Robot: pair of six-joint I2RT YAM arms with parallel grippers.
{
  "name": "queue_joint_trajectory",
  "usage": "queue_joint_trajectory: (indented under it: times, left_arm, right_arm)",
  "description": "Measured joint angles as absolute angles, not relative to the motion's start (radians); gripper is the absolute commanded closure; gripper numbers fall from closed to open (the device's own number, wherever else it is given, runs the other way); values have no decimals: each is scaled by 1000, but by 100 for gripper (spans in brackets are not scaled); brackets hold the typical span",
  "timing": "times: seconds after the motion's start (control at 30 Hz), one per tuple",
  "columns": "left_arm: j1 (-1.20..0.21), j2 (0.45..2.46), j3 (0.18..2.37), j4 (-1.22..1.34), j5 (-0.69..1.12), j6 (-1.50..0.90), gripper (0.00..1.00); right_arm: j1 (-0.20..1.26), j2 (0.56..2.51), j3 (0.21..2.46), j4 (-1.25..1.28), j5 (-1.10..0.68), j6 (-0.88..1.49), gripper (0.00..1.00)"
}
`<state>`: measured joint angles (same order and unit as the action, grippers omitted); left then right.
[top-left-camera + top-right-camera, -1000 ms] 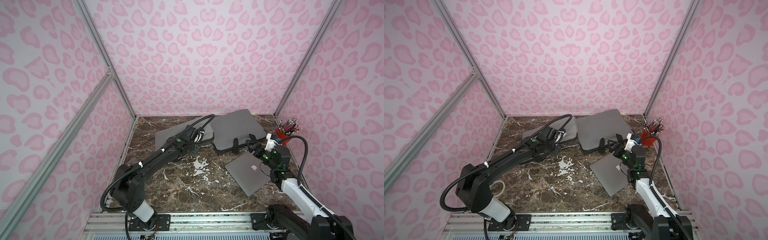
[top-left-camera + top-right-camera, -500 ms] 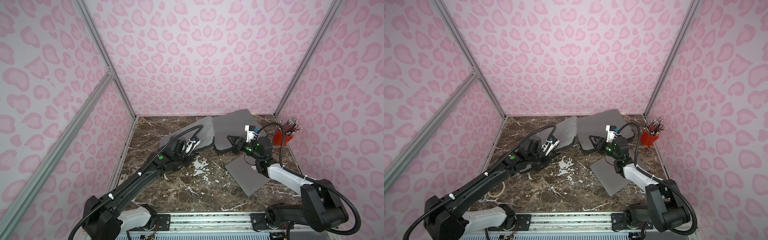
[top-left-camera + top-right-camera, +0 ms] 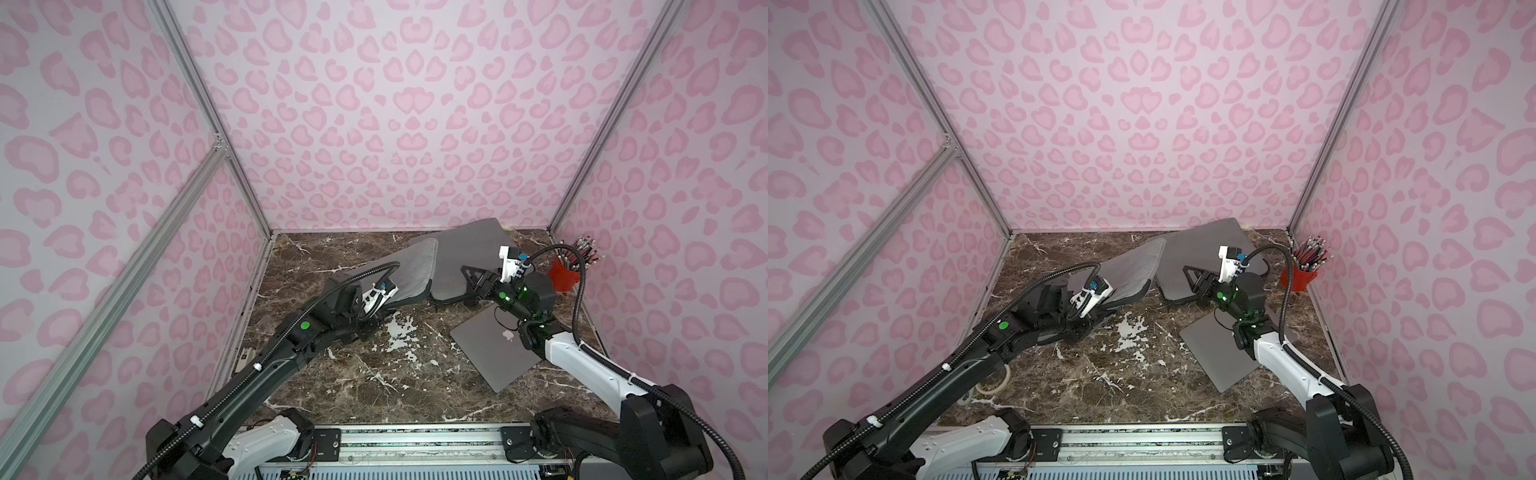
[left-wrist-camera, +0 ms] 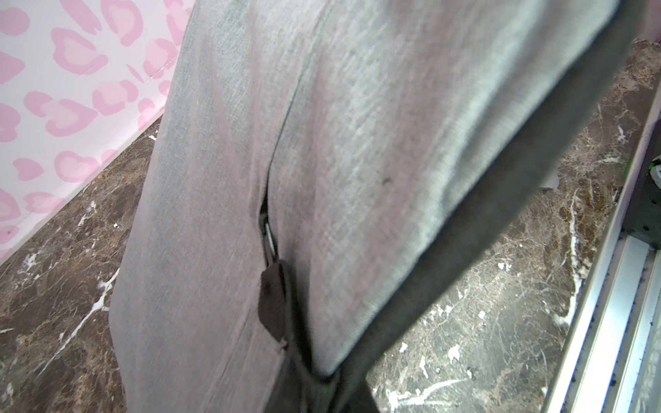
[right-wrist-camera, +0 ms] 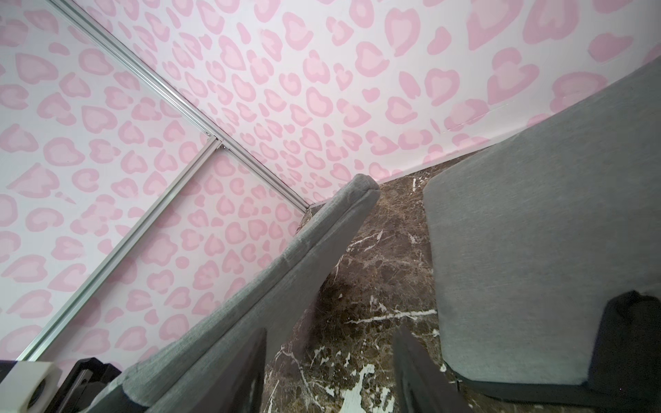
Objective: Open the zippered laptop bag and take out the laptop
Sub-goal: Pick up the zippered laptop bag from the corner of the board.
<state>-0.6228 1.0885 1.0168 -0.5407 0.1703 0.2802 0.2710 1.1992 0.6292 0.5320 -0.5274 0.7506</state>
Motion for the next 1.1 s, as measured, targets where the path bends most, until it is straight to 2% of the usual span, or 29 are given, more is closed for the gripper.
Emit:
queue_joint_trajectory:
  times: [0.27, 0.47, 0.77, 1.0, 1.1]
  left_arm:
    - [-624, 1198, 1113, -550, 168, 251, 99]
    - [-635, 1320, 1151, -522, 172, 209, 99]
    - [-698, 1478, 1220, -498, 129, 203, 99]
    - [-741, 1570, 1272, -493, 82, 215, 99]
    - [-763, 1602, 1298, -493, 64, 220, 99]
  right_arm:
    - [333, 1136, 708, 308, -428, 670, 20]
    - [327, 1097, 708, 179, -338, 747, 1]
    - [374, 1079, 694, 174, -317, 960, 1]
    - [419, 1178, 722, 177, -313, 1021, 1]
    - [445, 1227, 733, 197, -326, 1034, 5]
